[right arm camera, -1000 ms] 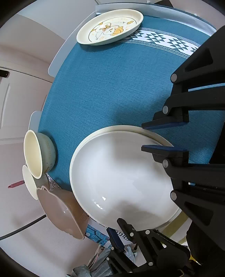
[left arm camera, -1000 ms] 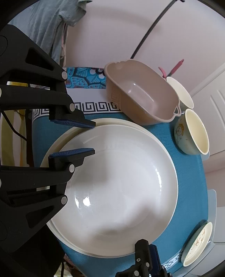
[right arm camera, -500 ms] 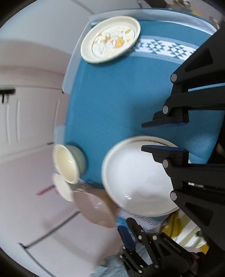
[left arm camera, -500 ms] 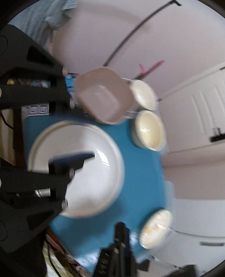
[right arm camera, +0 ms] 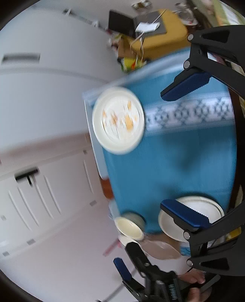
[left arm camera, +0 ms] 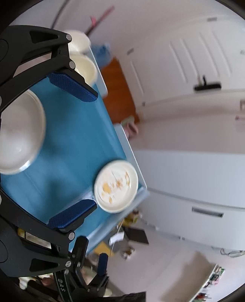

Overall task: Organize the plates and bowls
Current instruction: 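Move both grippers to the small duck-print plate and clamp its rim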

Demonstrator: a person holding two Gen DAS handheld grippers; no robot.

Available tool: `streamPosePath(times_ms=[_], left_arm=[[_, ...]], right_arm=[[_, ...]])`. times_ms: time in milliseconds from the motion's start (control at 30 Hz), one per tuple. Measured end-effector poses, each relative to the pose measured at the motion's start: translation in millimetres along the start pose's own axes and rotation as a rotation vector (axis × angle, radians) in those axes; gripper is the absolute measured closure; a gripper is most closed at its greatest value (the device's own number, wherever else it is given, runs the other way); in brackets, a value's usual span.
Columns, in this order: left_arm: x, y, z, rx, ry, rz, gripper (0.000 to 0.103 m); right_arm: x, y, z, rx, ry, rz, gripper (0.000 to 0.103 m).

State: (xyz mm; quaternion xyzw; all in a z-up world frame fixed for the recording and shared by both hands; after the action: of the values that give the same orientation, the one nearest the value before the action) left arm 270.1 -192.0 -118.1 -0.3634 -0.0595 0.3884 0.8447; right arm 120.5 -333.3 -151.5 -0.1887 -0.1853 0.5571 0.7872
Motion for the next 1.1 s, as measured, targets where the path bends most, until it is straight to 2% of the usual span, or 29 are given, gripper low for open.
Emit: streamPosePath(times_ms=[133,267,333,433,500,533,667,767,833,867,933,1100], left_arm=[[1.7,-27.9,-58.9,0.074,0.096,0.021,0.0],[10.2,-38.0,-127.2,0.191,0.147,0.055,0.001],[14.8,-37.0,-164.6,0.253,0.158,0.061,0.008],[22.1,-32.5,-205.9,0.313,0.156,0.062,0.028],[26.1,-29.0,-229.6,0.342,0.157,0.072,0.034],[26.9,-26.6,-239.3,0.35,0.159,0.071,0.038],[25.3,-23.4,-258.5,0.369,0.187,0.06,0.043],[23.6,-20.0,-269.8,0.392,0.196,0.045,0.053],[23.8,-17.8,-277.2,0.408,0.192,0.038,0.067],[24.5,-16.6,-280.6,0.415,0.184,0.035,0.071],[27.3,-16.1,-283.6,0.415,0.187,0.043,0.074],[32.4,-17.9,-286.1,0.393,0.192,0.051,0.08]], right_arm=[[-35.4,-16.6,-17.2,0.022,-0.029,-0.115,0.0],[-61.7,-26.1,-54.9,0.053,-0.048,-0.218,0.0],[-74.8,-30.1,-82.9,0.076,-0.07,-0.272,0.001],[-83.6,-29.6,-120.2,0.109,-0.096,-0.324,0.018],[-85.8,-27.8,-140.2,0.123,-0.112,-0.344,0.031],[-85.8,-26.1,-148.4,0.128,-0.121,-0.354,0.034],[-87.0,-23.8,-167.5,0.13,-0.14,-0.392,0.048],[-88.8,-26.5,-174.1,0.121,-0.13,-0.409,0.058],[-91.4,-27.9,-179.1,0.118,-0.115,-0.415,0.066],[-92.2,-28.6,-181.6,0.12,-0.114,-0.419,0.069],[-93.2,-29.5,-184.2,0.123,-0.1,-0.418,0.07],[-94.9,-31.6,-192.6,0.122,-0.067,-0.407,0.087]])
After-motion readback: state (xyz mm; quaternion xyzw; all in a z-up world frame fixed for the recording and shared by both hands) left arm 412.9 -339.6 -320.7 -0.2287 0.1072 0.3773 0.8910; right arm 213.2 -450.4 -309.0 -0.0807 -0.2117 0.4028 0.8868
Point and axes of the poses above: each gripper's, at about its wrist camera, not at the fingertips, and z roughly against the way its jaws point, x to its left, y to its underside, the point moved 3 cm from there along -z, roughly the way its jaws point, and after that the axes turned 9 degrees about y, right-handed, at the moved point
